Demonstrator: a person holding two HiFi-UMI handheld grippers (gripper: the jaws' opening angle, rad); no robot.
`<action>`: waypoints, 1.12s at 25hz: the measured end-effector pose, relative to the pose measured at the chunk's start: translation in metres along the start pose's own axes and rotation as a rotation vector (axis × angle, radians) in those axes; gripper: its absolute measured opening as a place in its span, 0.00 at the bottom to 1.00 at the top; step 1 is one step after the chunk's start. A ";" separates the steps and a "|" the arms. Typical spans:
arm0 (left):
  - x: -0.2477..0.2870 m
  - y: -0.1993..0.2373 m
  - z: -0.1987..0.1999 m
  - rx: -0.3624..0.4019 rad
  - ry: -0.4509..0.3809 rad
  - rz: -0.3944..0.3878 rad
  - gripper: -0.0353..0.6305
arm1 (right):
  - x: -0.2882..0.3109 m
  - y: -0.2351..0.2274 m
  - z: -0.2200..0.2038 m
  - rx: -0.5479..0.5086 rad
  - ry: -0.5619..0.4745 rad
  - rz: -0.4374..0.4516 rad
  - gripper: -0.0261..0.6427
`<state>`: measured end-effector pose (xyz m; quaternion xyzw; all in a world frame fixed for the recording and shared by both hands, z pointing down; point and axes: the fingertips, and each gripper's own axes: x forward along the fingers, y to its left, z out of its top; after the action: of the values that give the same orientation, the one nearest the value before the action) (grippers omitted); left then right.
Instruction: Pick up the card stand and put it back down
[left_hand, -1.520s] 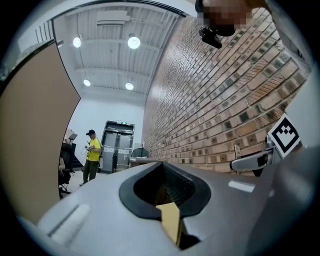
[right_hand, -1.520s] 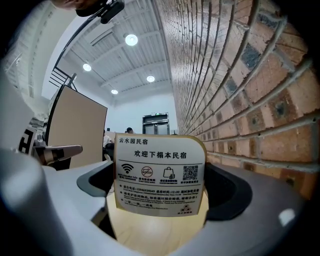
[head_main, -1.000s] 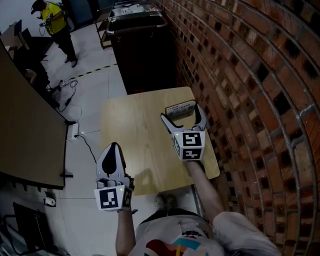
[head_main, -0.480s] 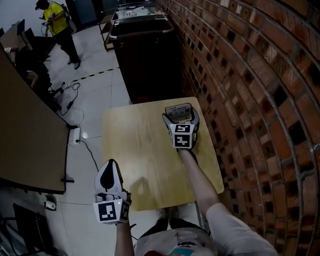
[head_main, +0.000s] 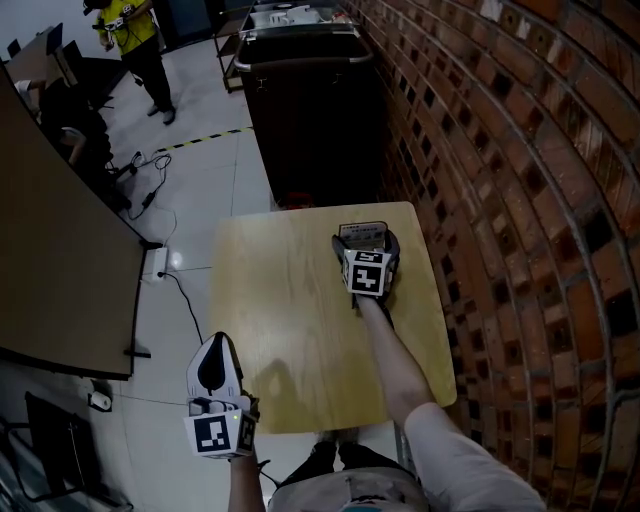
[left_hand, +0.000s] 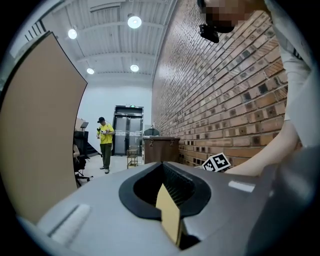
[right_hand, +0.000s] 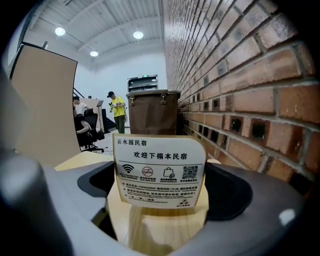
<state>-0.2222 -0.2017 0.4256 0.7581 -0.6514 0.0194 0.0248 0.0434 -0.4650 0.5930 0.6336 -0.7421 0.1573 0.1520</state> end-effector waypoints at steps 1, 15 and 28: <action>0.001 0.002 -0.001 0.002 0.000 0.004 0.06 | 0.004 -0.001 -0.003 -0.001 0.011 0.000 0.85; 0.004 0.019 -0.007 0.014 0.028 0.035 0.06 | 0.030 -0.009 -0.018 -0.015 0.074 -0.007 0.84; -0.002 0.012 -0.002 0.004 0.008 0.025 0.06 | 0.007 -0.016 0.006 0.017 0.008 0.009 0.84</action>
<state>-0.2348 -0.2017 0.4271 0.7500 -0.6605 0.0240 0.0257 0.0579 -0.4757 0.5912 0.6309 -0.7430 0.1668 0.1490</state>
